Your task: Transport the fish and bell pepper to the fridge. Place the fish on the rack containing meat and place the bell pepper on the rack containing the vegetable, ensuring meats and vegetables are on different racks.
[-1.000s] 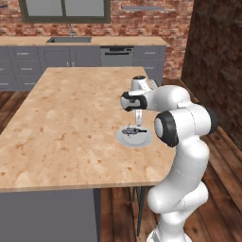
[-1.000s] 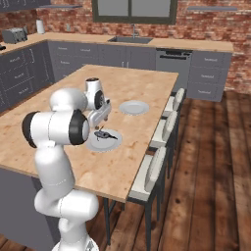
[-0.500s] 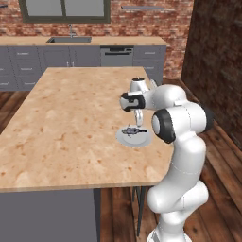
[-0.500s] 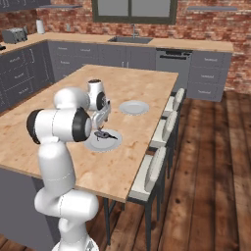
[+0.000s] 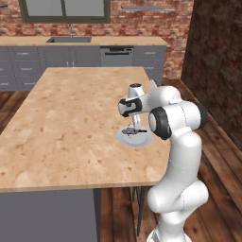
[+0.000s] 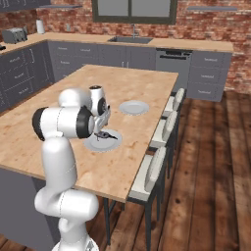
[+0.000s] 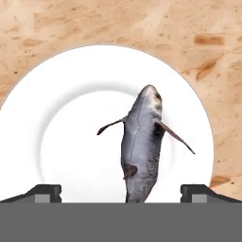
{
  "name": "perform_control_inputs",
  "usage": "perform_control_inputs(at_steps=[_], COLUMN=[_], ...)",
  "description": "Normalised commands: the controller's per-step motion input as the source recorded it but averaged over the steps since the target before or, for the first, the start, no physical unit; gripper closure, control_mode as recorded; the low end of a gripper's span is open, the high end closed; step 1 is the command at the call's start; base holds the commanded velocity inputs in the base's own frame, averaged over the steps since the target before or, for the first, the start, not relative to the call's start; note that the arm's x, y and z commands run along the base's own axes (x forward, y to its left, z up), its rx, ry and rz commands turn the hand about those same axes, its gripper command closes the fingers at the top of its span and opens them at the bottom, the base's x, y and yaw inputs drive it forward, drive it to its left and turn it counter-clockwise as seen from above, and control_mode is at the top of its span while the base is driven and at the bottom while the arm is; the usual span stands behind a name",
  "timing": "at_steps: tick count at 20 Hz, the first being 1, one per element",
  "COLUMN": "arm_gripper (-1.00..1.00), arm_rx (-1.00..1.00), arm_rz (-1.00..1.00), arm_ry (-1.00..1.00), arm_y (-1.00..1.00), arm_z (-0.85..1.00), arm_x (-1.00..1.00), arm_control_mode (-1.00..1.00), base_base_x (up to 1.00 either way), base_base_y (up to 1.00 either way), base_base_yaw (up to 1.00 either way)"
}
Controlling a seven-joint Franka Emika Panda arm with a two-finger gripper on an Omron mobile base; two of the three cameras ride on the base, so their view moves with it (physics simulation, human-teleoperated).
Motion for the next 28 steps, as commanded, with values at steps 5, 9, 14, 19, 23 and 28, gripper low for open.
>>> perform_control_inputs(at_steps=[5, 9, 14, 19, 23, 28], arm_gripper=[-1.0, -1.0, -1.0, -1.0, -1.0, 1.0], arm_rx=[0.0, 0.0, 0.0, 0.0, 0.0, 0.0], arm_rz=[-0.06, -0.05, -0.02, 0.0, 0.0, 0.0], arm_ry=[-0.01, 0.0, 0.0, 0.0, 0.0, 0.0], arm_y=[0.17, 0.01, 0.0, 0.0, 0.0, 0.0], arm_z=[-0.22, -0.2, -0.17, -0.25, -0.25, -0.37], arm_x=[0.11, 0.11, 0.1, 0.03, 0.11, 0.0], arm_control_mode=[-1.0, -1.0, -1.0, -1.0, -1.0, -1.0], base_base_x=[0.0, 0.0, 0.0, 0.0, 0.0, 0.0], base_base_y=[0.0, 0.0, 0.0, 0.0, 0.0, 0.0], base_base_yaw=[0.0, 0.0, 0.0, 0.0, 0.0, 0.0])
